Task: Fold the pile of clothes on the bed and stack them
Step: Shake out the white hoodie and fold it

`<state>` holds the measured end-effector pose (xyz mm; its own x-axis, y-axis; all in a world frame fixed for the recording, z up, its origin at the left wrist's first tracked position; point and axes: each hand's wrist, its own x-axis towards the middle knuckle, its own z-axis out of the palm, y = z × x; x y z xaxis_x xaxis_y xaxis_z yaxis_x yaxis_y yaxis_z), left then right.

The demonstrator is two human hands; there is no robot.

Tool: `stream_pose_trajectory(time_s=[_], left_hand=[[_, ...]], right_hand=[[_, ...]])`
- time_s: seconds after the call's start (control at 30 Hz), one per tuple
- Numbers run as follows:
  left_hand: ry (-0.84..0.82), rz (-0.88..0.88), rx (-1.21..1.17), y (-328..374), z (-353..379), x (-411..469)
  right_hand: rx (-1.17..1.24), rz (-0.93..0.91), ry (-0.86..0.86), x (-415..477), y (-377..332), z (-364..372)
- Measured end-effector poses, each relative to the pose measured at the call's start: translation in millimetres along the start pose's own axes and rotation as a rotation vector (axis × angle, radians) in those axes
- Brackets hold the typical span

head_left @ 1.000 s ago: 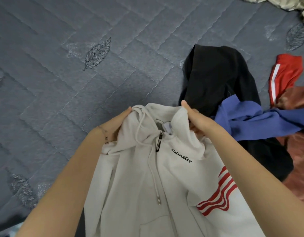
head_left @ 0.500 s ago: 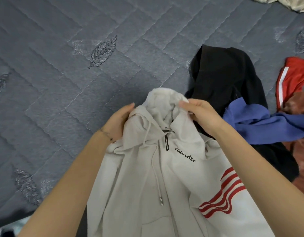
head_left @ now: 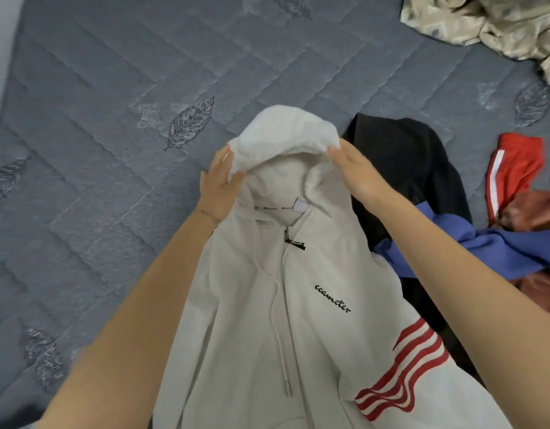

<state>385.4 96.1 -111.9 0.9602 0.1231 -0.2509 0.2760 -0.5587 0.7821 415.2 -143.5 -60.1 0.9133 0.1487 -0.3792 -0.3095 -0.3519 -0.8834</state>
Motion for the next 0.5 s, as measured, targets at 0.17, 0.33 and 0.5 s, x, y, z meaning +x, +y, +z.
stream_pose_trajectory(time_s=[0.17, 0.33, 0.5], left_hand=[[-0.099, -0.123, 0.038, -24, 24, -22], [0.001, -0.043, 0.066, -38, 33, -70], [0.002, 0.001, -0.04, -54, 32, -143]], right_hand=[[-0.159, -0.003, 0.079, -10, 29, 12], [-0.102, -0.081, 0.228, -55, 45, 24], [-0.106, -0.195, 0.137, -108, 57, 64]])
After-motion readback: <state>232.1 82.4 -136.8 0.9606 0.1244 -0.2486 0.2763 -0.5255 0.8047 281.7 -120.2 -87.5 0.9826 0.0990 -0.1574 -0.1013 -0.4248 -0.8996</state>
